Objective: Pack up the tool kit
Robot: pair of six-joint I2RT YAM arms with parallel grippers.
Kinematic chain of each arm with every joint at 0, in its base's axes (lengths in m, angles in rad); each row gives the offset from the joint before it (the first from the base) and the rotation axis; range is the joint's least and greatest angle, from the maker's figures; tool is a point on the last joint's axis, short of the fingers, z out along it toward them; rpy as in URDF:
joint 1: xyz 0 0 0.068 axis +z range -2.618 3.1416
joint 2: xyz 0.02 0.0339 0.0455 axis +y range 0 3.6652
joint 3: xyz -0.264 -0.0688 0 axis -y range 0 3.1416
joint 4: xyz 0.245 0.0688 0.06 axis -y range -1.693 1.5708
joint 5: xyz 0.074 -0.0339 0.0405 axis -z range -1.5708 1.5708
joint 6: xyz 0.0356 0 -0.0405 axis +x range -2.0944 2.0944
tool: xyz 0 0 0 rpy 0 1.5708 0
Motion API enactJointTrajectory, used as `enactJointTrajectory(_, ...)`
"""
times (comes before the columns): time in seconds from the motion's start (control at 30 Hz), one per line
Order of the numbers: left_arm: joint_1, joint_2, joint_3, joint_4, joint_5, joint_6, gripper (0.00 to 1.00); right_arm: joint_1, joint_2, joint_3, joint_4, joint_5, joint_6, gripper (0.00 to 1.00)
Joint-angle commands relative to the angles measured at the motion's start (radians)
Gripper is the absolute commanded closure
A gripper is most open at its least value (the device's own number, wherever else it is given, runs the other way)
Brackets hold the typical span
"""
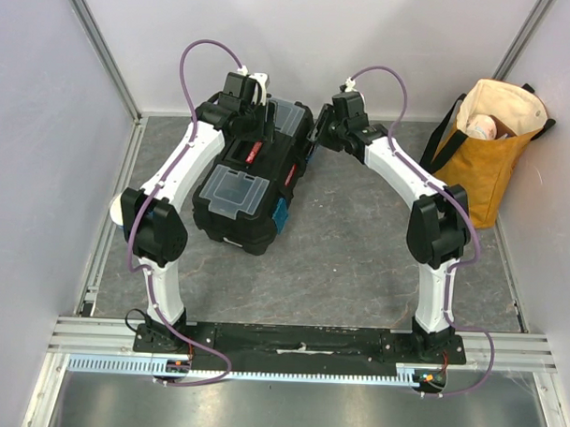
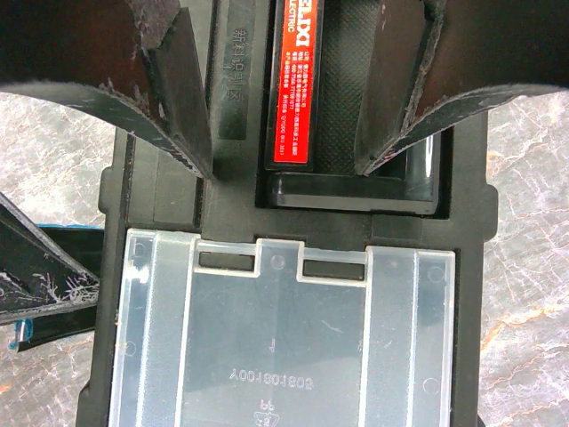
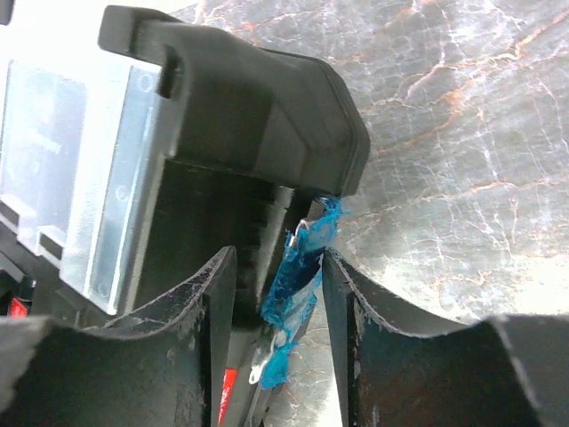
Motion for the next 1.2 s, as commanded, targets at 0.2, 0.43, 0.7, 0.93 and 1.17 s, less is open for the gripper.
enactJointTrajectory(0.2,-0.033,0.048,-0.015,-0.096,0.076,0.008,0.29,0.004,-0.005,0.018,0.125,-0.092,0.044,0.51)
enactJointTrajectory(0.43,-0.030,0.039,-0.029,-0.098,0.070,0.011,0.29,0.004,-0.016,-0.035,0.191,-0.125,0.084,0.52)
enactJointTrajectory(0.7,-0.032,0.029,-0.038,-0.096,0.059,0.014,0.29,0.001,-0.010,-0.062,0.214,-0.151,0.117,0.62)
enactJointTrajectory(0.93,-0.033,0.025,-0.044,-0.098,0.059,0.015,0.29,0.001,-0.019,-0.101,0.263,-0.191,0.139,0.45)
enactJointTrajectory(1.17,-0.030,0.022,-0.049,-0.098,0.058,0.015,0.29,0.000,-0.040,-0.157,0.357,-0.234,0.176,0.40)
